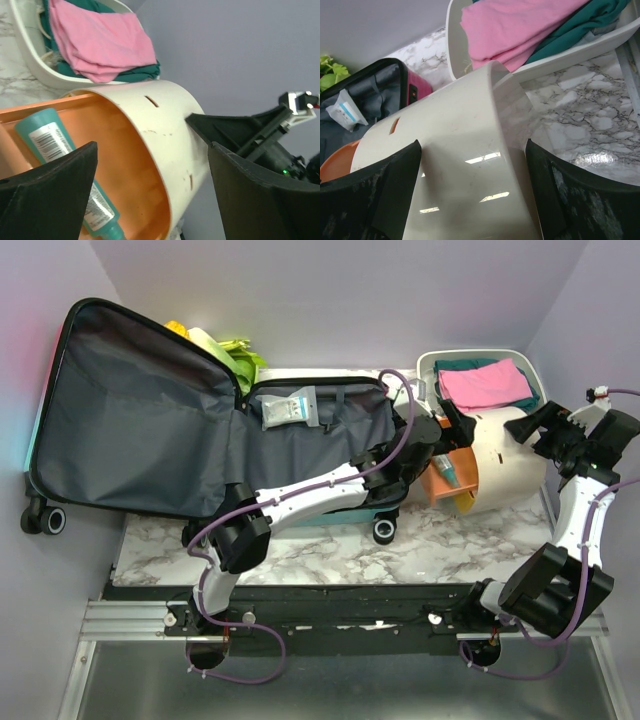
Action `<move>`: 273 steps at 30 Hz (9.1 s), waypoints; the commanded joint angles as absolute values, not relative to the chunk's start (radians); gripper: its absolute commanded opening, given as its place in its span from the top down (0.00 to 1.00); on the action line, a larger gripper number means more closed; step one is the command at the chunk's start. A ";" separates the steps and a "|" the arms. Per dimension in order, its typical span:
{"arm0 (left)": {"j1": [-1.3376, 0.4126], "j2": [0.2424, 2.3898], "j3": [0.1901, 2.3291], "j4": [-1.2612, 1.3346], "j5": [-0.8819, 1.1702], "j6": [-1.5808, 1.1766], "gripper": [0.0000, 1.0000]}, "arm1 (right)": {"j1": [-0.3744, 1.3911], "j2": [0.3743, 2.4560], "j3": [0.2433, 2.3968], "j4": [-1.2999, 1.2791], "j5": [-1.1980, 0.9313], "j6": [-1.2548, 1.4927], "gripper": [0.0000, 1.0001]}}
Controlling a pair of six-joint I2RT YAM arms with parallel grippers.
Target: Open, take out, and arrange the luggage
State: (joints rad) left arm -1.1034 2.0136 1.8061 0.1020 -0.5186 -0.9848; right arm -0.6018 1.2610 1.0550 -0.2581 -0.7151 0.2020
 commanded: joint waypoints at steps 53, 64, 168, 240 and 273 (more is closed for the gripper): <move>-1.011 2.271 2.084 -0.104 -0.003 -0.661 0.01 | -0.588 1.293 1.023 -0.330 -0.736 0.198 0.09; -0.993 2.076 1.639 0.309 0.234 -0.468 0.01 | -0.588 1.312 1.031 -0.331 -0.726 0.190 0.09; -0.853 2.110 1.525 0.414 0.540 -0.431 1.00 | -0.581 1.328 1.032 -0.337 -0.741 0.183 0.09; -0.342 2.208 1.878 -0.540 -0.086 -0.488 0.21 | -0.557 1.341 1.035 -0.336 -0.727 0.187 0.09; -0.417 2.054 1.614 -0.570 0.042 -0.279 0.13 | -0.546 1.345 1.039 -0.334 -0.732 0.183 0.09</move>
State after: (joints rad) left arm -0.3908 2.0003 1.5669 -0.4824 0.0570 -0.2962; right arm -0.5812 1.3067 1.0622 -0.1982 -0.7273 0.2089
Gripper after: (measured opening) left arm 0.880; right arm 0.912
